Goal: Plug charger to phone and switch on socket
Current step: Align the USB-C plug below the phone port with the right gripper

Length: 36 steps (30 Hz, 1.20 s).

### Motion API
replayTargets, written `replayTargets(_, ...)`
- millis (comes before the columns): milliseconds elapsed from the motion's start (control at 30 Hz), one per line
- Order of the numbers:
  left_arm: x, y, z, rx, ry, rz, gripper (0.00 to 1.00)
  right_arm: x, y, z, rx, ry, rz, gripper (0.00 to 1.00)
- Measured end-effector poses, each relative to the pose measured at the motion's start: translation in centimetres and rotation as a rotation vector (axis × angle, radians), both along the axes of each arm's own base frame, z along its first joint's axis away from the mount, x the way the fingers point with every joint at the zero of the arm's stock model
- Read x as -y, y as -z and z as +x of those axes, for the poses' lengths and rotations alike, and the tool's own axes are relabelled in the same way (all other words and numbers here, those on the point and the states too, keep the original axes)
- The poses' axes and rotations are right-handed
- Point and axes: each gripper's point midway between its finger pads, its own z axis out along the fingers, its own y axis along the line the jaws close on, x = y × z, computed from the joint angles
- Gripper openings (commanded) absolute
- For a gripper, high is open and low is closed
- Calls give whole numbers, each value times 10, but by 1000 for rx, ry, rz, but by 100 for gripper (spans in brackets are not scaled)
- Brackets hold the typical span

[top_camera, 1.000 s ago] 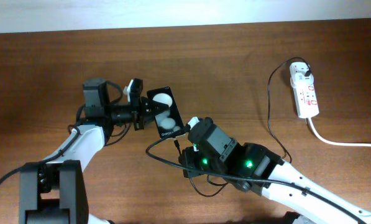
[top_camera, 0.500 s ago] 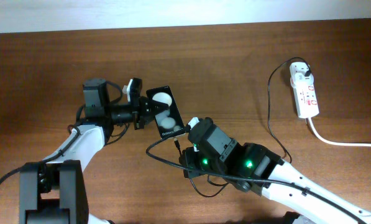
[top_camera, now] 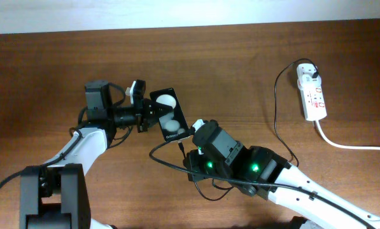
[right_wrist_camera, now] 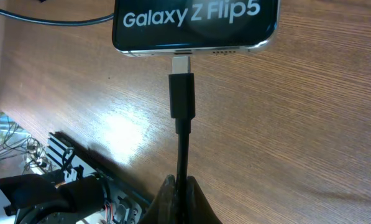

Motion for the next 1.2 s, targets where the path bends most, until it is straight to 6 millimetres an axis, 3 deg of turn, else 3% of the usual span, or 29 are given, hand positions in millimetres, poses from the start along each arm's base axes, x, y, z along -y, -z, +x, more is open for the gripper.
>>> replayTargets(1200, 0, 1, 2, 54, -3, 17, 0, -3, 5, 0, -12, -7, -3, 4)
